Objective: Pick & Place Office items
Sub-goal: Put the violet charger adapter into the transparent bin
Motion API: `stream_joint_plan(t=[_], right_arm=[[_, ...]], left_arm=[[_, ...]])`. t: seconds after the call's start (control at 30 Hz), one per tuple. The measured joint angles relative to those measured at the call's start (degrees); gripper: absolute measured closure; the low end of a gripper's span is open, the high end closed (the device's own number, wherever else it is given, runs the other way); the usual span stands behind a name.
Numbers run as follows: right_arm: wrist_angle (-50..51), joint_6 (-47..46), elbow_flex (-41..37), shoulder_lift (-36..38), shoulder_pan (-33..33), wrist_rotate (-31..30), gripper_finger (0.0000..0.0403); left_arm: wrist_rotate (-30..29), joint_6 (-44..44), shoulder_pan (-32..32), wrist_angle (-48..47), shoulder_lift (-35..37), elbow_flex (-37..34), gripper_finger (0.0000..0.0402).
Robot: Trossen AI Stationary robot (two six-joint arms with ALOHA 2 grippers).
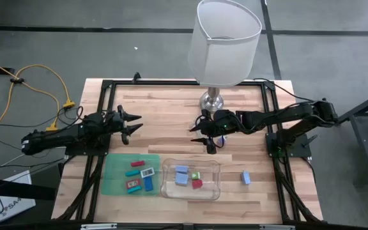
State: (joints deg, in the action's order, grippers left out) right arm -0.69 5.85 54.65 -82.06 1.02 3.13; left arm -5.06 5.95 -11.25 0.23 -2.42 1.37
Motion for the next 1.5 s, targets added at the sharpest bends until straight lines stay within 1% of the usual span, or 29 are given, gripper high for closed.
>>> stream_joint_plan(t=[0.17, 0.43, 0.57, 0.67, 1.03, 1.27, 1.5], right_arm=[[0.0, 0.0, 0.0, 0.0, 0.0, -0.01, 0.0223], [0.0, 0.0, 0.0, 0.0, 0.0, 0.01, 0.0223], [0.0, 0.01, 0.0, 0.0, 0.0, 0.0, 0.0223], [0.0, 0.0, 0.0, 0.0, 0.0, -0.01, 0.0223], [0.0, 0.0, 0.0, 0.0, 0.0, 0.0, 0.0223], [0.0, 0.02, 0.0, 0.0, 0.0, -0.01, 0.0223], [0.0, 0.02, 0.0, 0.0, 0.0, 0.0, 0.0223]], left_arm=[[1.91, 0.01, 0.0, -0.74, 0.61, 0.0, 0.0224], [2.44, 0.07, 0.0, -1.2, 0.34, -0.04, 0.0224], [3.47, -2.35, 0.02, -1.45, 0.34, -0.07, 0.0224], [3.45, -4.15, 0.0, -1.39, 0.34, -0.09, 0.0224], [3.45, -3.17, 0.0, -0.6, 0.34, -0.15, 0.0224], [3.43, -7.92, 0.02, 1.21, 0.34, -0.13, 0.0224], [3.45, -6.11, 0.0, 1.7, 0.34, -0.13, 0.0224]])
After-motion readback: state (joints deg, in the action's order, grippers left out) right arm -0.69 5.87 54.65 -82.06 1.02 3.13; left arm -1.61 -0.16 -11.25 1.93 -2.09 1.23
